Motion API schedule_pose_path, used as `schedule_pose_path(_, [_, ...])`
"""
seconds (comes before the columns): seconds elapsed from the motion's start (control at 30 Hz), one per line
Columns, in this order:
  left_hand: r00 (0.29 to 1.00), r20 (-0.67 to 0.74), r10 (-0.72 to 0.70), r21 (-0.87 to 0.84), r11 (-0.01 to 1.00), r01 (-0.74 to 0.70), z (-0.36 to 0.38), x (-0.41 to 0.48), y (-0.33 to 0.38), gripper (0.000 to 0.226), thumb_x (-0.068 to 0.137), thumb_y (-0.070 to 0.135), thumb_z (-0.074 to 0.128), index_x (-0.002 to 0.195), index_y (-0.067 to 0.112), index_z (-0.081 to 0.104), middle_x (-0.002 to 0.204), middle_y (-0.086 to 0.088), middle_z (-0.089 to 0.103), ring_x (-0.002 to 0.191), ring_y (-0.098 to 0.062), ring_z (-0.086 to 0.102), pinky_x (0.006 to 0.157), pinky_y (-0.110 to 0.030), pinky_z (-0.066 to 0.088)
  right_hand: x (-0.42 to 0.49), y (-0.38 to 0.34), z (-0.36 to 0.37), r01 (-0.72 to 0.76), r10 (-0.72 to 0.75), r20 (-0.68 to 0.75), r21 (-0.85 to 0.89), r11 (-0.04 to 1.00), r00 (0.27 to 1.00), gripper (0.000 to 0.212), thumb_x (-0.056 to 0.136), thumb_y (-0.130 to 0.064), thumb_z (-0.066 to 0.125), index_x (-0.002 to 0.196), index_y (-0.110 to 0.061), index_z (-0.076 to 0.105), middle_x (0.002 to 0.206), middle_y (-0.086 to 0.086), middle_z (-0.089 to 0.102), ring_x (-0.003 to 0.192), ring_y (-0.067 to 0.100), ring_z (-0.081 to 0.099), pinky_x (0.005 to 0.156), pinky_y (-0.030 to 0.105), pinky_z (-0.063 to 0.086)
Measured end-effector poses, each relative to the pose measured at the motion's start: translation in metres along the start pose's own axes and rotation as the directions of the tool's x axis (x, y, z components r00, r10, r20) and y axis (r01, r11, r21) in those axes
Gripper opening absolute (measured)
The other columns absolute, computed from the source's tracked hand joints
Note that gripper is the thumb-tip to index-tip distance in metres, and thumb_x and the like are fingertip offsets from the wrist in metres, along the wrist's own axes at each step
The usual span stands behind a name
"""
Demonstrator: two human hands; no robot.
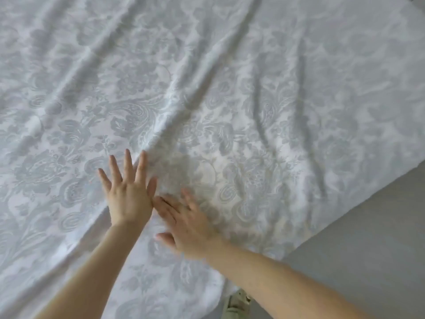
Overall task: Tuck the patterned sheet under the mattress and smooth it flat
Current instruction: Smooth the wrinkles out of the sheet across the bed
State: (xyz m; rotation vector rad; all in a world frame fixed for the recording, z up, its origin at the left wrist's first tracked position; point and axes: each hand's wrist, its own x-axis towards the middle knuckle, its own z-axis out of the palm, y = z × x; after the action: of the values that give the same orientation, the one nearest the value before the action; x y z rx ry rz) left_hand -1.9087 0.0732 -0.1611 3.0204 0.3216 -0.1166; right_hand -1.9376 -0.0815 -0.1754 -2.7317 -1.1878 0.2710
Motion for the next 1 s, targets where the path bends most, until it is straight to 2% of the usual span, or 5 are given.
schedule_pose_path(0.33, [0.962, 0.145, 0.231, -0.149, 0.966, -0.21, 0.033, 0.005, 0.134, 0.057, 0.096, 0.042, 0.016, 0.148, 0.02, 0.017, 0.156, -0.005, 0.013, 0.144, -0.021, 0.0, 0.119, -0.043, -0.001, -0.103, 0.266, -0.051, -0.87, 0.872, -0.077, 0.07, 0.488, 0.483, 0.058, 0.098, -0.04, 0.013, 0.15, -0.014, 0.02, 0.157, 0.011, 0.018, 0.145, 0.027, 0.014, 0.116, 0.055, 0.009])
schedule_pose_path(0.5, [0.967, 0.065, -0.245, -0.195, 0.948, 0.253, 0.016, 0.017, 0.109, 0.066, 0.09, 0.04, 0.019, 0.146, 0.007, 0.029, 0.155, -0.012, 0.023, 0.145, -0.028, 0.013, 0.117, -0.051, 0.001, -0.035, 0.149, -0.048, 0.066, -0.058, -0.094, 0.08, 0.995, 0.994, 0.045, 0.1, -0.034, 0.033, 0.144, -0.021, 0.036, 0.151, 0.006, 0.031, 0.141, 0.026, 0.029, 0.117, 0.05, 0.01])
schedule_pose_path(0.7, [0.825, 0.189, -0.532, -0.05, 0.834, 0.549, 0.018, 0.081, 0.052, 0.065, 0.092, 0.052, 0.01, 0.151, 0.023, 0.015, 0.159, -0.006, 0.005, 0.145, -0.037, -0.002, 0.112, -0.062, -0.005, 0.098, 0.242, -0.051, 0.639, -0.616, 0.211, -0.056, 0.767, 0.759, 0.049, 0.099, -0.046, 0.026, 0.145, -0.032, 0.031, 0.153, -0.004, 0.029, 0.143, 0.014, 0.023, 0.118, 0.042, -0.001])
schedule_pose_path(0.83, [0.83, 0.127, -0.544, -0.03, 0.834, 0.551, 0.026, 0.186, 0.034, 0.055, 0.096, 0.051, 0.016, 0.149, 0.038, 0.01, 0.16, -0.002, -0.002, 0.139, -0.05, -0.011, 0.109, -0.066, -0.009, 0.159, 0.405, -0.079, -0.111, 0.12, 0.027, -0.22, 0.969, 0.992, 0.069, 0.088, -0.066, -0.008, 0.148, -0.034, 0.006, 0.158, -0.007, 0.007, 0.146, 0.01, 0.003, 0.117, 0.043, -0.006])
schedule_pose_path(1.0, [0.787, 0.204, -0.583, -0.186, 0.766, 0.615, 0.003, 0.255, 0.015, 0.052, 0.098, 0.048, 0.017, 0.149, 0.041, 0.009, 0.16, 0.002, -0.003, 0.142, -0.045, -0.011, 0.111, -0.064, -0.008, 0.175, 0.452, -0.114, -0.739, 0.738, -0.032, -0.015, 0.674, 0.674, 0.066, 0.094, -0.054, 0.015, 0.15, -0.021, 0.02, 0.158, 0.008, 0.016, 0.144, 0.027, 0.016, 0.113, 0.058, 0.008])
